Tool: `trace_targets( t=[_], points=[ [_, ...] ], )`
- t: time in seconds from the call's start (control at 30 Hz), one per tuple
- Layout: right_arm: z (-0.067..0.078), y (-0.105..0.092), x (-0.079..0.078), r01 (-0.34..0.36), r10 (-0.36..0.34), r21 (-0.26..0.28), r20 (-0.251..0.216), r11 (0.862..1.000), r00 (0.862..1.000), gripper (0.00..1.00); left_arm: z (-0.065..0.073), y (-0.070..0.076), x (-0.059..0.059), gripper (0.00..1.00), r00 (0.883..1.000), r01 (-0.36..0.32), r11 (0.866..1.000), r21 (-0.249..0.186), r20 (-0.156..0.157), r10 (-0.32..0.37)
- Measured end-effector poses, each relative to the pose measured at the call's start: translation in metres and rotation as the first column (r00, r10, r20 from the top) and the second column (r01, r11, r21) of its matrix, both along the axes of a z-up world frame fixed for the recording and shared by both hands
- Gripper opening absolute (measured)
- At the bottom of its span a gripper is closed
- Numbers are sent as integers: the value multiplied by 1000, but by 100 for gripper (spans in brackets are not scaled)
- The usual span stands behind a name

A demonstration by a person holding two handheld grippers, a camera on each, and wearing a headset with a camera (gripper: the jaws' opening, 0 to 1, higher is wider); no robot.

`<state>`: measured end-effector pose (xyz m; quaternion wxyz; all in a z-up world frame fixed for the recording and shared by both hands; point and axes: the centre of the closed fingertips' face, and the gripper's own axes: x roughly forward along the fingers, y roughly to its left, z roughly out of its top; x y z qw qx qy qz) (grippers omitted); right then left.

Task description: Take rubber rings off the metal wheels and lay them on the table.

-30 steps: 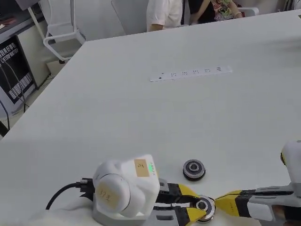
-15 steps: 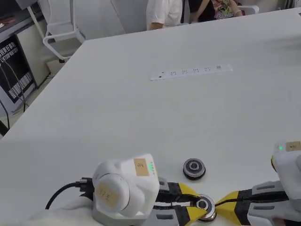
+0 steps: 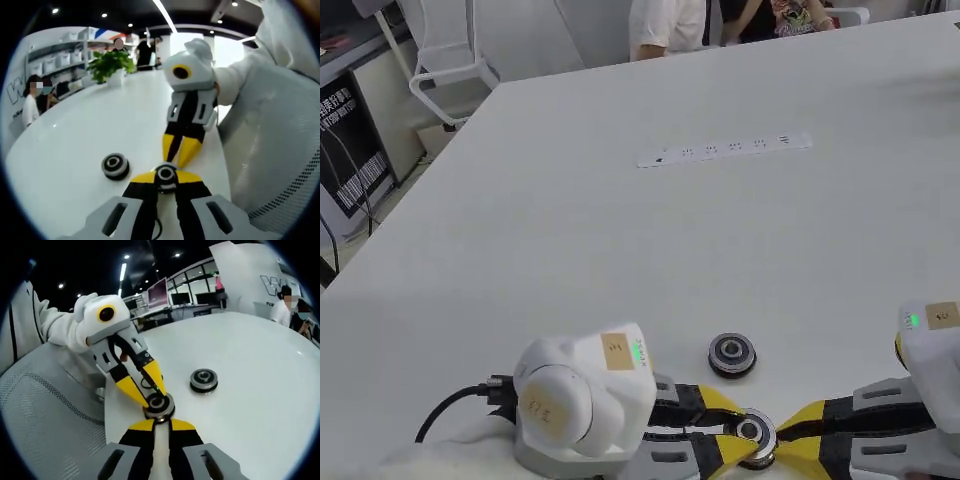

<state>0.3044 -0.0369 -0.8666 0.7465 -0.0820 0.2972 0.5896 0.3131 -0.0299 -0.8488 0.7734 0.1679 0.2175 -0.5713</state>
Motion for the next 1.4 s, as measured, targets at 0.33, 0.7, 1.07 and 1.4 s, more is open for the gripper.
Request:
trace_targets(
  t=[0.33, 0.7, 1.07, 1.4],
  points=[
    [0, 5, 0, -37, 38, -14, 58, 999, 998, 15, 0, 0, 0, 13, 1000, -1, 1000, -1, 0, 1],
    [-2, 4, 2, -54, 61, -67, 102, 996, 993, 9, 0, 1, 1, 13, 1000, -7, 1000, -5, -10, 7],
    [-4, 2, 6, -13, 20, -88, 82, 996, 996, 0, 0, 2, 2, 13, 1000, -19, 1000, -5, -22, 18],
    [-2, 0, 12, 197, -193, 1, -181, 980, 964, 0, 0, 2, 1, 13, 1000, -16, 1000, -3, -12, 16]
  ],
)
